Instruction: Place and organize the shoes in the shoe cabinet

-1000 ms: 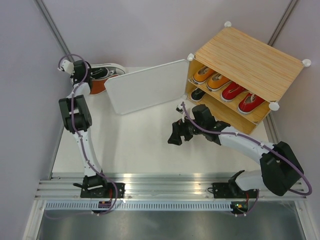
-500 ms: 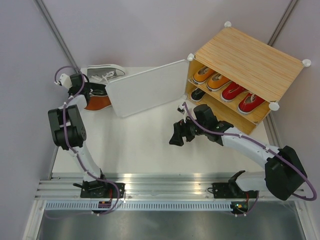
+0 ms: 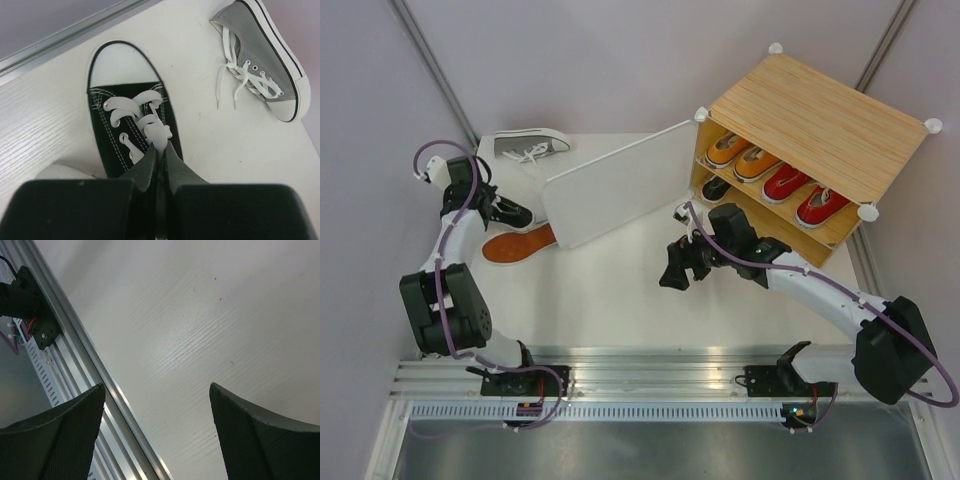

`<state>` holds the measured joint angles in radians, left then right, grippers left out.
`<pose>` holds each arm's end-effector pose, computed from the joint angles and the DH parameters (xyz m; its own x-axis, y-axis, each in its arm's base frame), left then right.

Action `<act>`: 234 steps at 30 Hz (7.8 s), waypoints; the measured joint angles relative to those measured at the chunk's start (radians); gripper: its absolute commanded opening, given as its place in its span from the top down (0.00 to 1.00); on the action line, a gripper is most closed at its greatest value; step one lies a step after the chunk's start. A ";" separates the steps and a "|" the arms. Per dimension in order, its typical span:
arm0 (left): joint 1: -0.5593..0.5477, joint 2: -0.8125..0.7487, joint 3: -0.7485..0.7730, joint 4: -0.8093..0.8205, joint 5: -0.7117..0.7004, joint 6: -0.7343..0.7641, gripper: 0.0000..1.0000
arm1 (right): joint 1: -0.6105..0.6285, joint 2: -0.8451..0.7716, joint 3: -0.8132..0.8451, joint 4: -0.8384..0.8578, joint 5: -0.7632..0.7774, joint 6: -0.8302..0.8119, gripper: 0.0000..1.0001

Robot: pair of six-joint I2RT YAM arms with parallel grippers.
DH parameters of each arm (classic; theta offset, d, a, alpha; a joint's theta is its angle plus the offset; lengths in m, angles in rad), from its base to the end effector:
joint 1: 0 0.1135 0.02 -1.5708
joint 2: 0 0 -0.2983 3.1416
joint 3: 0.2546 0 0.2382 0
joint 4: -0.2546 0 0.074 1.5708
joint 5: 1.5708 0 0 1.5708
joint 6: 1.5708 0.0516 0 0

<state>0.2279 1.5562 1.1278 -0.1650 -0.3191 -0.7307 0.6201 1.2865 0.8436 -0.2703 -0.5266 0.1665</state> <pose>0.3395 0.0953 0.3018 -0.0934 -0.6722 -0.7345 -0.7120 0.5608 -0.4227 0.1965 0.1722 0.2776 -0.6596 -0.2949 -0.6913 -0.7122 0.5390 0.4496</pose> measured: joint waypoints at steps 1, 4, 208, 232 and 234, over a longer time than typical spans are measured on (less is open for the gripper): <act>0.000 -0.030 -0.011 -0.016 -0.001 0.000 0.98 | 0.000 -0.006 0.000 -0.003 0.000 -0.004 0.12; 0.001 -0.118 -0.058 -0.035 0.001 0.000 0.98 | 0.000 -0.027 0.003 -0.017 0.000 -0.012 0.12; -0.596 -0.191 -0.028 -0.230 0.249 0.460 0.17 | 0.261 0.267 0.253 -0.446 0.606 -0.045 0.99; -0.596 -0.192 -0.028 -0.231 0.249 0.460 0.17 | 0.029 0.309 0.473 -0.555 0.579 -0.168 0.99; -0.596 -0.192 -0.028 -0.230 0.249 0.460 0.17 | -0.002 0.325 0.474 -0.554 0.583 -0.188 0.99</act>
<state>-0.3679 1.3643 1.1000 -0.3954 -0.0700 -0.2703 0.6182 1.6115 1.3174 -0.8242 0.0559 -0.0219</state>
